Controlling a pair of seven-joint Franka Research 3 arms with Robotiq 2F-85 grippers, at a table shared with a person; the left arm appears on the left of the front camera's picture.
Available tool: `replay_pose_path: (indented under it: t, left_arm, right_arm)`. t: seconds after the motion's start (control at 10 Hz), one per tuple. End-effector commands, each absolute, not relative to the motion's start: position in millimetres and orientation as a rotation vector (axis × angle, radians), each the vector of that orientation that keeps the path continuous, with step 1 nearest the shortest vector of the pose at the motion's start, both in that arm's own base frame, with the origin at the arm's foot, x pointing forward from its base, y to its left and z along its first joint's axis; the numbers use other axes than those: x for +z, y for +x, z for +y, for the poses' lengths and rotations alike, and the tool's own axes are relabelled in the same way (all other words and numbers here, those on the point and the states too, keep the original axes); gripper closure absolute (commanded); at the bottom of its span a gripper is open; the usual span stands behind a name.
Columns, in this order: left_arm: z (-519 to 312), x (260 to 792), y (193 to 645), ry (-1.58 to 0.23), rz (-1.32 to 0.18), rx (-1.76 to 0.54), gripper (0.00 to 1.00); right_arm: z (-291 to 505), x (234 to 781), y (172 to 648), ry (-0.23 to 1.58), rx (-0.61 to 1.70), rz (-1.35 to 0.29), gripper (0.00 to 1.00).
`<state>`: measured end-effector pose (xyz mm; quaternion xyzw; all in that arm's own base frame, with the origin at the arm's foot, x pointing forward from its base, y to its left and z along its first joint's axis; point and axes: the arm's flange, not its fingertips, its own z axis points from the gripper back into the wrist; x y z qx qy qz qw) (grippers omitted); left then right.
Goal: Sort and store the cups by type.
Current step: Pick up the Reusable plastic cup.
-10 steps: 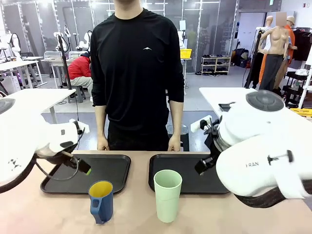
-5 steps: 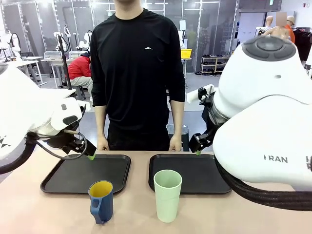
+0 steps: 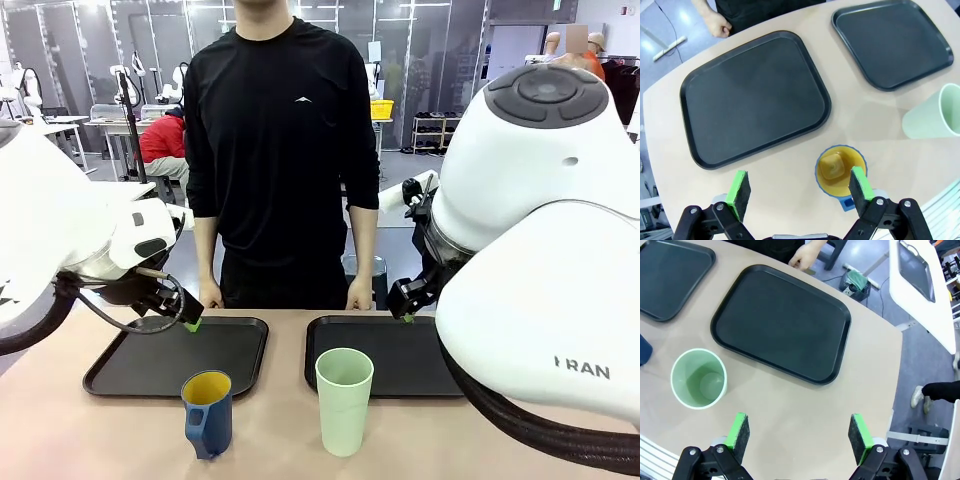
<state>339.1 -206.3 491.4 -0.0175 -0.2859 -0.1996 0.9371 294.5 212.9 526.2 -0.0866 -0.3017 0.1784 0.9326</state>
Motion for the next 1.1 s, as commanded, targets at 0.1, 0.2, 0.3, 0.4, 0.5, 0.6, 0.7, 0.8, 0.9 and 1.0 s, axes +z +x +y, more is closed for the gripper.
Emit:
replay_pose_path:
  t: [0.1,0.2,0.3,0.4,0.5,0.6,0.7,0.8,0.9,1.0]
  left_arm:
    - [-190.3,493.4,338.0,0.007,-0.588,-0.362,0.00]
    - [-171.4,492.3,346.0,0.031,-0.610,-0.331,0.00]
    - [-152.1,489.1,355.6,0.100,-0.598,-0.314,0.00]
    - [-129.0,486.1,366.1,0.124,-0.601,-0.272,0.00]
    - [-109.5,481.1,378.3,0.116,-0.578,-0.215,0.00]
    - [-84.4,471.7,395.5,0.091,-0.579,-0.189,0.00]
    - [-66.6,461.0,408.7,0.095,-0.538,-0.156,0.00]
    - [-49.8,447.9,420.9,0.097,-0.510,-0.135,0.00]
    - [-37.7,436.1,430.4,0.089,-0.505,-0.126,0.00]
    - [-25.8,424.3,439.4,0.072,-0.478,-0.099,0.00]
  right_arm:
    - [198.9,518.5,298.1,-0.237,0.349,-0.655,0.00]
    - [180.5,514.2,306.3,-0.235,0.320,-0.662,0.00]
    - [159.6,508.1,317.9,-0.217,0.281,-0.656,0.00]
    - [136.8,497.9,333.6,-0.211,0.223,-0.636,0.00]
    - [116.3,486.6,349.3,-0.209,0.188,-0.630,0.00]
    - [96.1,474.9,364.1,-0.192,0.168,-0.616,0.00]
    - [80.8,464.2,375.4,-0.181,0.159,-0.578,0.00]
    - [65.9,451.5,388.7,-0.168,0.162,-0.535,0.00]
    - [54.1,438.7,401.1,-0.167,0.164,-0.506,0.00]
    - [43.0,424.9,414.4,-0.152,0.164,-0.485,0.00]
